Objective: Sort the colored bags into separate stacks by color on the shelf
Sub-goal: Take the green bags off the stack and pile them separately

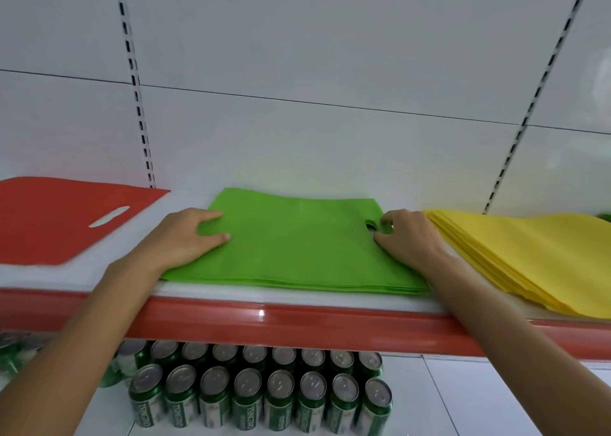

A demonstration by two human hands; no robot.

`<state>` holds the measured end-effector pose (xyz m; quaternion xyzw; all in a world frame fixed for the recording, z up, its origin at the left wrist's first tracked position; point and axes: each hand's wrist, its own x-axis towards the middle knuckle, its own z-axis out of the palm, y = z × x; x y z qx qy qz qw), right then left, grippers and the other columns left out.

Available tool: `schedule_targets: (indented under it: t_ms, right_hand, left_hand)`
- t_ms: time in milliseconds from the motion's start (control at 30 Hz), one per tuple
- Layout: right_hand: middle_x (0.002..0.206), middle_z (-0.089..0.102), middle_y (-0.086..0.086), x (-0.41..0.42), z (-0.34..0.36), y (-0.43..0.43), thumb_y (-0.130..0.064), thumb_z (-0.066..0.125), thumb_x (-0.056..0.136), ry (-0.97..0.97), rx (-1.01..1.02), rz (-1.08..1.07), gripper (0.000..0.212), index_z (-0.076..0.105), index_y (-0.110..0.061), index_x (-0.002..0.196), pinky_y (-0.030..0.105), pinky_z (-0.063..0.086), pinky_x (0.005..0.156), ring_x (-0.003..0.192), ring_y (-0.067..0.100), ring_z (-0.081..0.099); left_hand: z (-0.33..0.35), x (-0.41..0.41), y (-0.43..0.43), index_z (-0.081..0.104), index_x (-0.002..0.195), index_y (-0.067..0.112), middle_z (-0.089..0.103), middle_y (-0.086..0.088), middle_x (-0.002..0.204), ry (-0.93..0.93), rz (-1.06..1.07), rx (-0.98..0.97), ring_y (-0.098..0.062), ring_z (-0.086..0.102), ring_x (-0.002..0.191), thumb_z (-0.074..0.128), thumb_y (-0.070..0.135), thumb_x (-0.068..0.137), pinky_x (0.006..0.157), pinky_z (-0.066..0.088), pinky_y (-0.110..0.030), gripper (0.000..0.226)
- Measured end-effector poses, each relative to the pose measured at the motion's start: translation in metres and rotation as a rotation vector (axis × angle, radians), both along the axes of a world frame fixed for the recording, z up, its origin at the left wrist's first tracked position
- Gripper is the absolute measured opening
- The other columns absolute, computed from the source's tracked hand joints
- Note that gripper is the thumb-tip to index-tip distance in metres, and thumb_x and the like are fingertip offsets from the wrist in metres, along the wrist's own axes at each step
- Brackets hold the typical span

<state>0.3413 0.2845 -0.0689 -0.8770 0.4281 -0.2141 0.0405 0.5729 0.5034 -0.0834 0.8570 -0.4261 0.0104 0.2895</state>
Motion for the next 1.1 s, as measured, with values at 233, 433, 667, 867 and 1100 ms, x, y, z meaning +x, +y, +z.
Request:
schedule_targets:
  t_ms: [233, 433, 667, 867, 1100]
  right_hand:
    - [0.112, 0.064, 0.018, 0.0, -0.007, -0.002, -0.035, 0.057, 0.088, 0.009, 0.021, 0.002, 0.036, 0.066, -0.006, 0.109, 0.036, 0.048, 0.081, 0.104, 0.036, 0.058]
    - [0.111, 0.065, 0.017, 0.0, -0.002, -0.001, -0.028, 0.048, 0.092, -0.065, 0.068, 0.036, 0.032, 0.068, -0.005, 0.105, 0.033, 0.044, 0.075, 0.1, 0.034, 0.058]
    - [0.124, 0.06, 0.007, -0.048, 0.053, -0.011, -0.03, 0.054, 0.09, -0.201, -0.017, 0.125, 0.032, 0.062, -0.018, 0.119, 0.035, 0.044, 0.096, 0.114, 0.025, 0.055]
    - [0.123, 0.061, 0.006, -0.157, 0.077, -0.064, -0.027, 0.057, 0.09, -0.206, -0.118, 0.097, 0.037, 0.059, -0.015, 0.125, 0.04, 0.046, 0.094, 0.113, 0.024, 0.055]
    - [0.114, 0.066, 0.004, -0.308, 0.057, -0.135, -0.022, 0.061, 0.086, -0.226, -0.126, -0.012, 0.033, 0.063, -0.014, 0.118, 0.041, 0.047, 0.093, 0.106, 0.024, 0.06]
  left_hand:
    - [-0.004, 0.001, -0.002, 0.058, 0.125, 0.019, 0.048, -0.009, 0.139, -0.022, -0.017, 0.038, -0.025, 0.041, 0.129, 0.06, 0.035, 0.087, 0.102, 0.03, -0.027, 0.041]
    - [0.016, -0.005, -0.001, 0.055, 0.128, 0.021, 0.034, -0.011, 0.148, -0.193, 0.016, 0.217, -0.028, 0.034, 0.134, 0.058, 0.045, 0.086, 0.11, 0.028, -0.037, 0.049]
    - [0.044, -0.078, -0.035, 0.053, 0.13, 0.021, 0.05, -0.001, 0.138, -0.276, -0.084, 0.075, -0.023, 0.043, 0.128, 0.058, 0.042, 0.087, 0.107, 0.033, -0.036, 0.048]
    - [0.047, -0.184, -0.089, 0.053, 0.13, 0.021, 0.051, -0.002, 0.137, -0.282, -0.164, -0.033, -0.021, 0.045, 0.127, 0.058, 0.041, 0.087, 0.107, 0.033, -0.035, 0.048]
    - [0.049, -0.328, -0.177, 0.052, 0.131, 0.024, 0.051, 0.001, 0.137, -0.239, -0.287, -0.108, -0.019, 0.044, 0.128, 0.056, 0.044, 0.087, 0.108, 0.033, -0.036, 0.048]
